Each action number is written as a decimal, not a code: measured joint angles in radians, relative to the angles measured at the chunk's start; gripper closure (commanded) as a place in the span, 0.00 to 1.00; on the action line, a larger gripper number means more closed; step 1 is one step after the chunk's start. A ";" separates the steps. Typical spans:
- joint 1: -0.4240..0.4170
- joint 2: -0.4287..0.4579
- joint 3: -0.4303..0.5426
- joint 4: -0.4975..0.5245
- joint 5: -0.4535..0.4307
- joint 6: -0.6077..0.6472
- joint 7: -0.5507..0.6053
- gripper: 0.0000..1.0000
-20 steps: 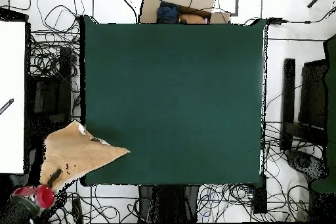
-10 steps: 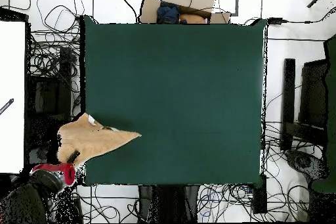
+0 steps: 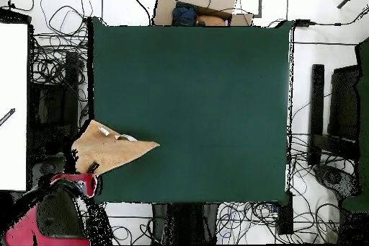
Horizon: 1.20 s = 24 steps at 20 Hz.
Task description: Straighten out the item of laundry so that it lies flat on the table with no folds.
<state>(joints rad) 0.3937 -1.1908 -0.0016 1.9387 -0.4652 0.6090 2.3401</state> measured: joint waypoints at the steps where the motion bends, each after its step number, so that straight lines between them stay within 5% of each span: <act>1: -0.010 0.013 0.000 0.000 0.010 -0.003 0.000 1.00; 15: -0.076 0.257 -0.013 0.000 0.153 -0.124 0.000 1.00; 24: -0.209 0.279 0.028 0.086 0.249 -0.321 0.000 1.00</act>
<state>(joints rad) 0.1848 -0.9121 0.0265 2.0250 -0.2158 0.2882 2.3401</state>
